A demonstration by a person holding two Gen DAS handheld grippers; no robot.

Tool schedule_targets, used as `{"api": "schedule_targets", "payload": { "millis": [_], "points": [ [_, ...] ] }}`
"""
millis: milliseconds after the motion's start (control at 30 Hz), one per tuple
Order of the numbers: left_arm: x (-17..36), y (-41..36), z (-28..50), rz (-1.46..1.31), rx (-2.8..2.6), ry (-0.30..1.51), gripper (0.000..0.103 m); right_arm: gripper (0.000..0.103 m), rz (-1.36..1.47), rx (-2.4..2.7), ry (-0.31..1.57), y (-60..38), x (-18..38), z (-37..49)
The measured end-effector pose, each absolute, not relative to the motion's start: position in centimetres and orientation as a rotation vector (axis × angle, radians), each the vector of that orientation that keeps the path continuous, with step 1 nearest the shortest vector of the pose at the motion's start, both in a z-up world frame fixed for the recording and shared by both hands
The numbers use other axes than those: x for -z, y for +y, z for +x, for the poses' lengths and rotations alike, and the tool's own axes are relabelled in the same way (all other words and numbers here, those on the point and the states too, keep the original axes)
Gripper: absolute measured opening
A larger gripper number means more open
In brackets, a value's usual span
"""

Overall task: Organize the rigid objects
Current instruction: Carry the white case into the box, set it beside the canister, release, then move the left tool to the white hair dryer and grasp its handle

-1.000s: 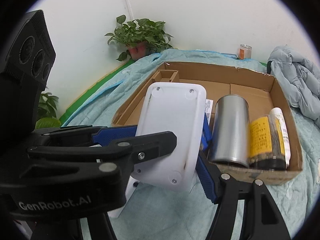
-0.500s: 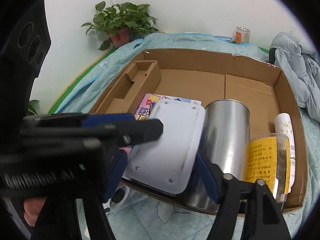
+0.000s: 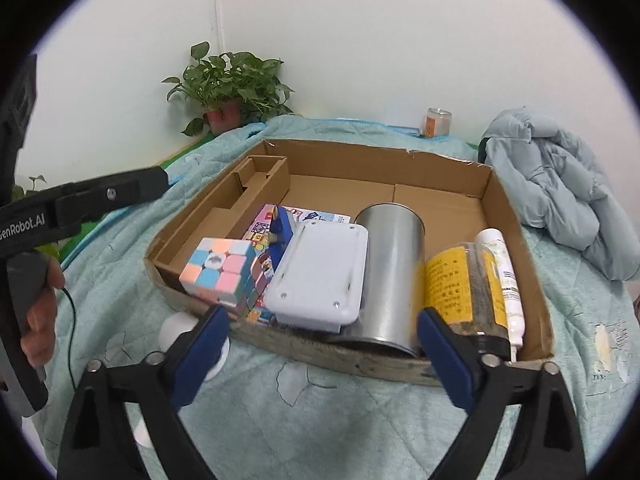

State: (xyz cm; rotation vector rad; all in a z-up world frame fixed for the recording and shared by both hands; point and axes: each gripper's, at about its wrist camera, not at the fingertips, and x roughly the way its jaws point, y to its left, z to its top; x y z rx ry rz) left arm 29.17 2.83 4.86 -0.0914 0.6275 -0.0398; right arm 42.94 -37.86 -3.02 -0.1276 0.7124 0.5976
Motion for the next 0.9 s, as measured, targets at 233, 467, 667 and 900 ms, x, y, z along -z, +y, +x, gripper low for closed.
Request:
{"api": "schedule_targets", "payload": {
  "millis": [233,467,667,900],
  "points": [
    [-4.7,3.1,25.5,-0.084,0.038,0.646,0.0,0.067,-0.106,-0.613,0.634,-38.6,2.0,40.0],
    [-3.9,4.7,22.7,-0.113,-0.039,0.663,0.099,0.102,-0.073,-0.641,0.54,-39.4,0.6,37.7],
    [-0.1,5.9,22.2,-0.205,0.047,0.777,0.102,0.102,-0.043,-0.685,0.639,-39.0,2.7,36.5],
    [9.3,4.5,23.0,-0.297,0.155,1.048,0.078,0.102,0.03,-0.904,0.902,-37.1,9.1,33.7]
  ]
}}
